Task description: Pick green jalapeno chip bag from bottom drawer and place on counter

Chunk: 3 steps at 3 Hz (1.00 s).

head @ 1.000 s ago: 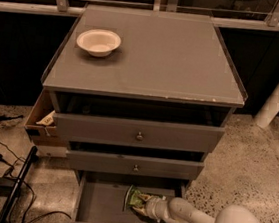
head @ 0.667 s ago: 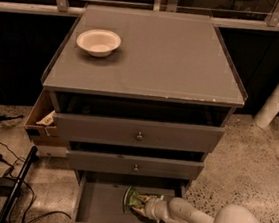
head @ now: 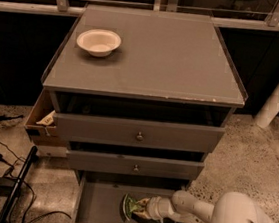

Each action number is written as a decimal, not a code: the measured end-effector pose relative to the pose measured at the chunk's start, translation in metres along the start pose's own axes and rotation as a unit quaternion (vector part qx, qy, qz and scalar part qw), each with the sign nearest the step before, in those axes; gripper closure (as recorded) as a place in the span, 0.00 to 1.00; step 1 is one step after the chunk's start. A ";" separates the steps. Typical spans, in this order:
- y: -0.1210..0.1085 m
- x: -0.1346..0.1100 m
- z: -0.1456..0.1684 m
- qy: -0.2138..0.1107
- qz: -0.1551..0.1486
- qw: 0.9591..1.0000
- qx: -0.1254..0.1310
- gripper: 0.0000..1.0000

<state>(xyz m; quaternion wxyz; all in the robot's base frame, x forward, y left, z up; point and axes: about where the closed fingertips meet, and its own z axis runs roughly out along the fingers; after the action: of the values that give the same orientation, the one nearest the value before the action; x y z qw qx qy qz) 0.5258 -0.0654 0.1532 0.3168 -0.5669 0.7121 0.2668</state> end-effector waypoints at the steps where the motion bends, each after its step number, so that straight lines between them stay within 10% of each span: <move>1: 0.021 -0.047 -0.045 -0.004 -0.032 0.999 -0.002 1.00; 3: 0.026 -0.060 -0.063 -0.007 -0.035 0.999 0.010 1.00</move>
Offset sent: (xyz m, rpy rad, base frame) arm 0.0009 -0.0058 0.0475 -0.0018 -0.0534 0.0162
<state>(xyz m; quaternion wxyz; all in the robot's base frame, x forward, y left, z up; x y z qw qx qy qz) 0.5003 -0.0677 0.2403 0.3367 -0.5863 0.6923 0.2521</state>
